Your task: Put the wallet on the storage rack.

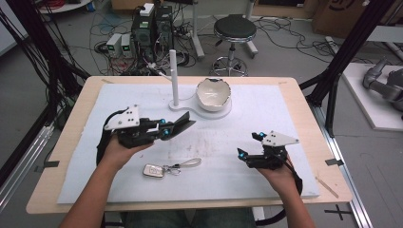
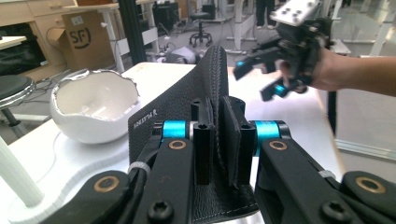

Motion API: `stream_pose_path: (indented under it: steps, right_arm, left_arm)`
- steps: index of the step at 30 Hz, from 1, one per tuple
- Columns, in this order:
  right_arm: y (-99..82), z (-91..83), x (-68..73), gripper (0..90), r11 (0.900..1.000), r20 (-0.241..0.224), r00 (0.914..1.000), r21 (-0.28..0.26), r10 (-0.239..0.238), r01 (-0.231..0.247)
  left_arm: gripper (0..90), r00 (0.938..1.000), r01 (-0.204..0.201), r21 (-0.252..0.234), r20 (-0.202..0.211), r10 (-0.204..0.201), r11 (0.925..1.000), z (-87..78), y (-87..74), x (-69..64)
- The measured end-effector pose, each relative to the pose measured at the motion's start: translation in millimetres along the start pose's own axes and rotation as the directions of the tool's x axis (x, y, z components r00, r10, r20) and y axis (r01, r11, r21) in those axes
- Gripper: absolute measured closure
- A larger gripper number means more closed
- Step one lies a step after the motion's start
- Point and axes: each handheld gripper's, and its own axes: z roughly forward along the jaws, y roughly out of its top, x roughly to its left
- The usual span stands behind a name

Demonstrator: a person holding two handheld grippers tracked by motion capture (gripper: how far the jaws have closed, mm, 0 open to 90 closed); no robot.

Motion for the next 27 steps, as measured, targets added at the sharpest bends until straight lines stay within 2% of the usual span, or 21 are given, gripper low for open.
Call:
stream_pose_path:
  steps: [3,4,6,10,12,14,15,19,23,27]
  right_arm:
    - [-0.7,-0.5,-0.7,19.0,1.0,0.0,1.0,-0.001,0.003,-0.003]
    - [-1.3,-1.1,-1.7,19.0,1.0,0.003,1.0,-0.001,0.002,-0.001]
    - [-2.5,-1.9,-2.1,19.0,1.0,0.006,0.9999,0.0,0.009,-0.009]
    - [-4.2,-4.7,-3.4,19.0,0.9999,0.009,0.9998,-0.005,0.015,-0.015]
    - [-4.1,-5.3,-3.6,19.0,0.9999,0.009,0.9998,-0.005,0.016,-0.016]
    - [-4.0,-4.2,-2.8,19.0,0.9997,0.004,0.9997,-0.005,0.024,-0.024]
    - [-4.0,-3.5,-2.6,19.0,0.9998,0.004,0.9998,-0.005,0.019,-0.019]
    - [-3.2,-1.1,0.0,19.0,0.9999,-0.01,0.9999,-0.001,0.01,-0.01]
    - [-4.4,-1.7,-1.5,19.0,1.0,-0.007,0.9999,-0.001,0.009,-0.009]
    - [-5.8,-3.9,-2.7,19.0,0.9999,-0.003,0.9999,-0.005,0.015,-0.015]
  left_arm:
    - [82.5,1.0,0.0,0.002,-0.002,0.0,1.0,8.7,8.9,6.9]
    - [82.5,1.0,0.002,0.011,-0.004,-0.002,0.9999,20.2,18.9,15.0]
    - [82.5,1.0,-0.001,0.014,-0.01,0.001,0.9999,24.2,22.3,17.9]
    - [82.5,0.9996,-0.002,0.013,-0.029,0.002,0.9999,54.1,44.7,41.8]
    - [82.5,0.9996,-0.007,0.016,-0.026,0.007,0.9999,58.8,48.0,46.2]
    - [82.5,0.9997,-0.019,0.03,-0.016,0.02,0.9993,78.1,60.8,65.0]
    - [82.5,0.9997,-0.019,0.03,-0.016,0.02,0.9993,78.1,60.8,65.0]
    - [82.5,0.9988,-0.047,0.076,-0.009,0.048,0.996,102.3,77.8,85.3]
    - [82.4,0.9967,-0.079,0.125,0.028,0.076,0.989,123.5,82.1,101.4]
    - [82.4,0.9957,-0.084,0.125,0.05,0.078,0.9886,131.6,77.0,108.3]
